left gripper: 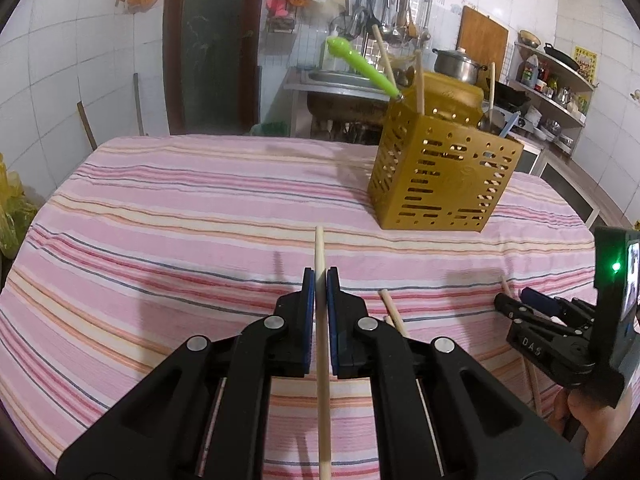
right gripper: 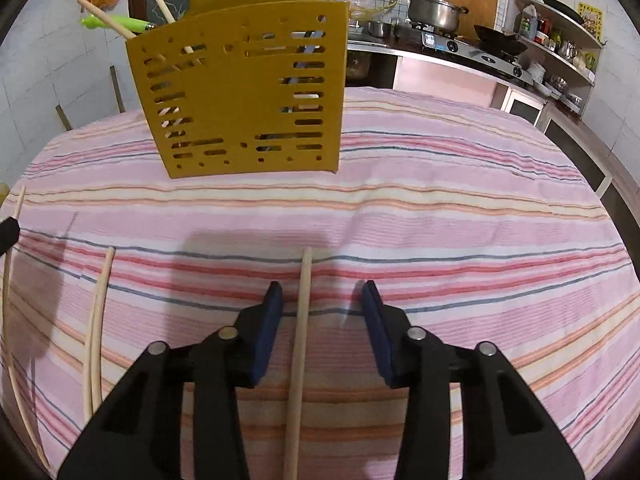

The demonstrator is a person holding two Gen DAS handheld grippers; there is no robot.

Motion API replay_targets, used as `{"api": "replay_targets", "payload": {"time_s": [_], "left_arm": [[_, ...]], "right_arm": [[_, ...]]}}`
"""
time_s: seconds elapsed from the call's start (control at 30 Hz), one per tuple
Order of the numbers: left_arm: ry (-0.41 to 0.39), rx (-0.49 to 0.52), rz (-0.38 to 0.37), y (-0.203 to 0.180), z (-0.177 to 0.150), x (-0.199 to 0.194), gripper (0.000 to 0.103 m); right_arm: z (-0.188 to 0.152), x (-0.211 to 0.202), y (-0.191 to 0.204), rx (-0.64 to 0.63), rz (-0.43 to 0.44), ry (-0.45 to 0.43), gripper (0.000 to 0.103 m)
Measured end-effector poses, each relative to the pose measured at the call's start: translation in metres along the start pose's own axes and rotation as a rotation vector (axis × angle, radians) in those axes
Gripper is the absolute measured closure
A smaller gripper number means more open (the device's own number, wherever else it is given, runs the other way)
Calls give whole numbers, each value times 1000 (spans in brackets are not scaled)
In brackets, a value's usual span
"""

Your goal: Organize utensils

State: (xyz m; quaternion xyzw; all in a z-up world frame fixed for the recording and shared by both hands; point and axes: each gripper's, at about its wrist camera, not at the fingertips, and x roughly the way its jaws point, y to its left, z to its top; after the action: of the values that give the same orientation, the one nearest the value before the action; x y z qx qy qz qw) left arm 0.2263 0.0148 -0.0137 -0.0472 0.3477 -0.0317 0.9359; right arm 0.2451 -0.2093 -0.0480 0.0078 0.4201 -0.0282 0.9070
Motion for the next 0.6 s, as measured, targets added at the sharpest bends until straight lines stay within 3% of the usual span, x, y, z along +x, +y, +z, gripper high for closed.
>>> {"api": "replay_targets", "payload": {"time_s": [0.07, 0.13, 0.3, 0.6], "left_arm": [[7, 0, 1, 1, -1, 3, 98], [9, 0, 0, 0, -1, 3, 98], [-9, -10, -7, 1, 0, -3, 98], [-103, -11, -37, 1, 6, -34, 98]], "right_arm": [[0, 0, 2, -8, 5, -3, 87], [-1, -2, 4, -12, 12, -11, 96], [-1, -16, -4, 41, 38, -66, 96], [-1, -79, -19, 122, 121, -317, 97]]}}
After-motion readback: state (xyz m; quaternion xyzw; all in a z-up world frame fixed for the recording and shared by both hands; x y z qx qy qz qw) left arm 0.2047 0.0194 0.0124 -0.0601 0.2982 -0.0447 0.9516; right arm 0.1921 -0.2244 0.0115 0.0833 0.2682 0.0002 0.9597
